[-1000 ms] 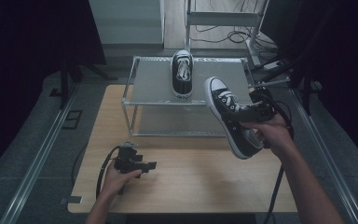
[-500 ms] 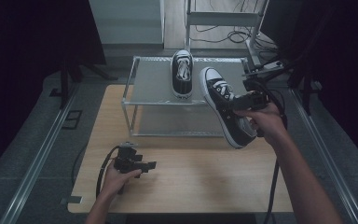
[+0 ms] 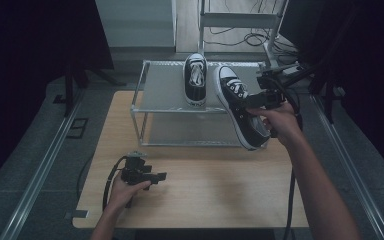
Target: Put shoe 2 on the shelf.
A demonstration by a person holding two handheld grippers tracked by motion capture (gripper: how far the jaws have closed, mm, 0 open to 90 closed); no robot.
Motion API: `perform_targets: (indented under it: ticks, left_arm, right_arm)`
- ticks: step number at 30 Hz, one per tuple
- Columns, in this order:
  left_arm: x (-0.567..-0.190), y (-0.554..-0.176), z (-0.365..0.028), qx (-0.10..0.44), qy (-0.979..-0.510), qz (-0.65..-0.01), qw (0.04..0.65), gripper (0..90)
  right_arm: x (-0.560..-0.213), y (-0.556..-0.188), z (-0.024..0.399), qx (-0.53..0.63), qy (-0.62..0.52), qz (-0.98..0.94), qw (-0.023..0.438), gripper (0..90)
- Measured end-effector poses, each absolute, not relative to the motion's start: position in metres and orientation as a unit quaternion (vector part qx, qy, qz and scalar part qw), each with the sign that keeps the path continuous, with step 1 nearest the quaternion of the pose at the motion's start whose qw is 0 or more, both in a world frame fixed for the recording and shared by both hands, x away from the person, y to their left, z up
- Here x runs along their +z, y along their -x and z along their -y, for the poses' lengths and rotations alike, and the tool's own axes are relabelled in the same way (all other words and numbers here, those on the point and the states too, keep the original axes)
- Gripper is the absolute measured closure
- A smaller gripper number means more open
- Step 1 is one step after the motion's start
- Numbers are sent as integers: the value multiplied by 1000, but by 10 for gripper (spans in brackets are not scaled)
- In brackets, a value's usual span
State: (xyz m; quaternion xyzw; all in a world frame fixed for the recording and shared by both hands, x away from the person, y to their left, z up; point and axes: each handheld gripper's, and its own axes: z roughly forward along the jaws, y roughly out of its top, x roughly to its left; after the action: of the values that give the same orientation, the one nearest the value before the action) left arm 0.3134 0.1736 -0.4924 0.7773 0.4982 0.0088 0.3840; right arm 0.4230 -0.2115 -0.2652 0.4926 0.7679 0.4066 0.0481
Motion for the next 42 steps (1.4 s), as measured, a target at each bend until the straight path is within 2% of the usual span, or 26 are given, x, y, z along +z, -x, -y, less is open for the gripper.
perform_targets:
  ticks: [42]
  left_arm:
    - [-489,-314,-178,5,-771,-502,391,248]
  right_arm:
    - [-256,-491,178,364,-571,-733,69,144]
